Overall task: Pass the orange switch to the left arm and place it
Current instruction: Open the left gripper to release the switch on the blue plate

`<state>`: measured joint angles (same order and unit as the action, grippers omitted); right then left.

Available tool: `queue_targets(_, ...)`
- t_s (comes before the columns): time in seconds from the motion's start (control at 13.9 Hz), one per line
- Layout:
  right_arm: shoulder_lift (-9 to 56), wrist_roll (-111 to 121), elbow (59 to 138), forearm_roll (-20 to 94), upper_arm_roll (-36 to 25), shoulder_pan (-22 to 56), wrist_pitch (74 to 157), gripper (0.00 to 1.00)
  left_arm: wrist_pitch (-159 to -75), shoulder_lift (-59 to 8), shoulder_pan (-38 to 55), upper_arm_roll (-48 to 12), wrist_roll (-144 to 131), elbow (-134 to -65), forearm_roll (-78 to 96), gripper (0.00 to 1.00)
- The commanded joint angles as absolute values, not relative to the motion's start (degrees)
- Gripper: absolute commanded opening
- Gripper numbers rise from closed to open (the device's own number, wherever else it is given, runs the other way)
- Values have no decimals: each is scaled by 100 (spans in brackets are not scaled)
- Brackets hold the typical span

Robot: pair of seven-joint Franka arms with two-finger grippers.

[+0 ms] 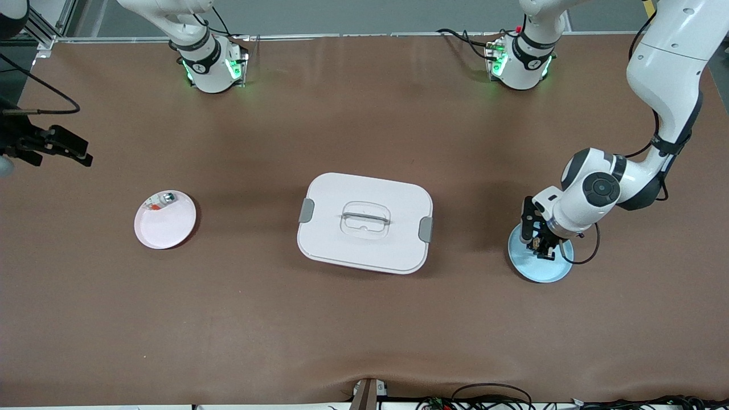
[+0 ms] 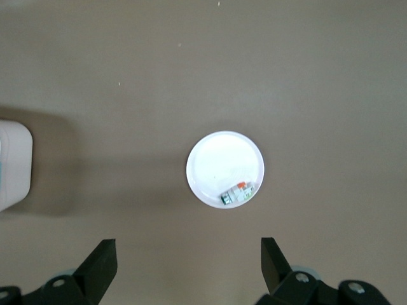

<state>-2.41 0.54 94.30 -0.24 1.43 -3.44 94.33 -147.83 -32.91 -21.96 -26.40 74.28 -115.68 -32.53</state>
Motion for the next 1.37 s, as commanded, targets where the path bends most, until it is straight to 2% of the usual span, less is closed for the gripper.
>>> queue_targets(0.0, -1114, 105, 10694, -97, 220, -466, 10272, 100, -14827, -3226, -2312, -2689, 6928, -11540, -3393, 100)
queue_targets(0.29, -1038, 79, 10408, -97, 211, -588, 10257, 100, -14258, -2901, -2294, -2768, 5900, -11190, -3051, 100)
queue_targets(0.5, -634, 62, 9784, -88, 211, -606, 9985, 100, -13897, -2445, -2285, -2961, 4531, -11048, -2322, 100)
queue_targets(0.86, 139, 88, 8659, -79, 211, -633, 9125, 100, -12484, -2128, -2294, -3085, 2245, -10267, -1365, 100)
queue_targets(1.29, 167, 44, 8657, -88, 211, -668, 8790, 100, -10910, -1715, -2285, -3383, 21, -9248, -1011, 100)
